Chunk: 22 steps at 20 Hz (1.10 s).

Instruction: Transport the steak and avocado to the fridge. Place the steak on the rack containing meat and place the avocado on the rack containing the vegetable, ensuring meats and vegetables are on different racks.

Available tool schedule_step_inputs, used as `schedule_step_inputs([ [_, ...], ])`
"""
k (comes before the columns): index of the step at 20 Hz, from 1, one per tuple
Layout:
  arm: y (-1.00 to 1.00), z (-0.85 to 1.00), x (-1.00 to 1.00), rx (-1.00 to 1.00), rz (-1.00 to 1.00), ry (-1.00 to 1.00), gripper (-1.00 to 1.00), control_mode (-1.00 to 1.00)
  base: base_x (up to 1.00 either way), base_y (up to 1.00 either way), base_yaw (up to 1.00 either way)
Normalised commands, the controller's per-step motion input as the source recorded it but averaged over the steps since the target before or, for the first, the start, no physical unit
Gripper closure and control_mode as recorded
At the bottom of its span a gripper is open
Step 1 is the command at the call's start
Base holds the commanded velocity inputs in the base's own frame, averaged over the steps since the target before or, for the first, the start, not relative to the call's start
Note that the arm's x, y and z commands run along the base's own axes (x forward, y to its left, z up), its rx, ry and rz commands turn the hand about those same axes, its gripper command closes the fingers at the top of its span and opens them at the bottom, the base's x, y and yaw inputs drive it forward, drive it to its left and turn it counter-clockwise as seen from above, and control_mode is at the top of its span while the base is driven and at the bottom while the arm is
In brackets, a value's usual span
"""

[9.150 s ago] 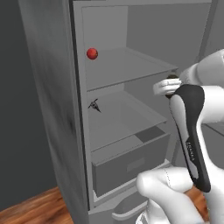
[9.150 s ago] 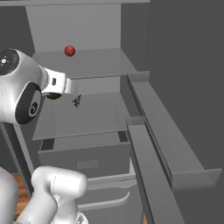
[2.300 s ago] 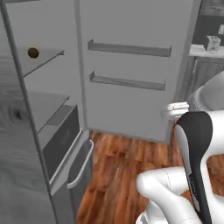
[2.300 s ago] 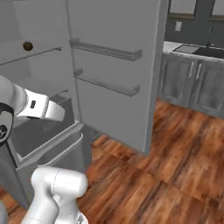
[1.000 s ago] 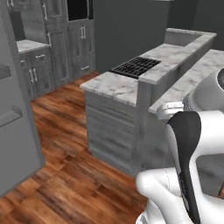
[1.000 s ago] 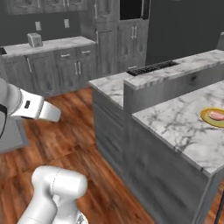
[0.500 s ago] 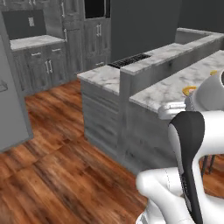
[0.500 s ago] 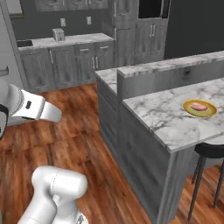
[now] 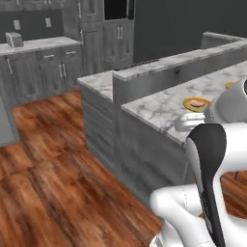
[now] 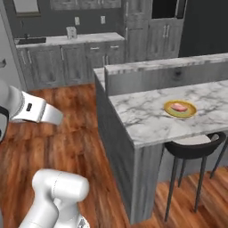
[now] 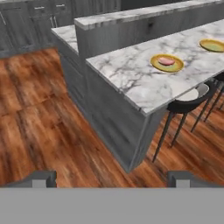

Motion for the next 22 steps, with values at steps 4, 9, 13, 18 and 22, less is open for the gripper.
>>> schedule_step_inputs([
  [4,0.00,0.00,0.00,0.00,0.00,0.00,-1.00,1.00,-0.66,-0.94,0.54],
  [9,0.00,0.00,0.00,0.00,0.00,0.00,-1.00,1.00,-0.58,-0.73,0.67],
  [13,0.00,0.00,0.00,0.00,0.00,0.00,-1.00,1.00,-0.34,-0.87,0.58],
  [18,0.00,0.00,0.00,0.00,0.00,0.00,-1.00,1.00,-0.04,-1.00,0.10],
  [22,0.00,0.00,0.00,0.00,0.00,0.00,-1.00,1.00,-0.11,-1.00,0.01],
])
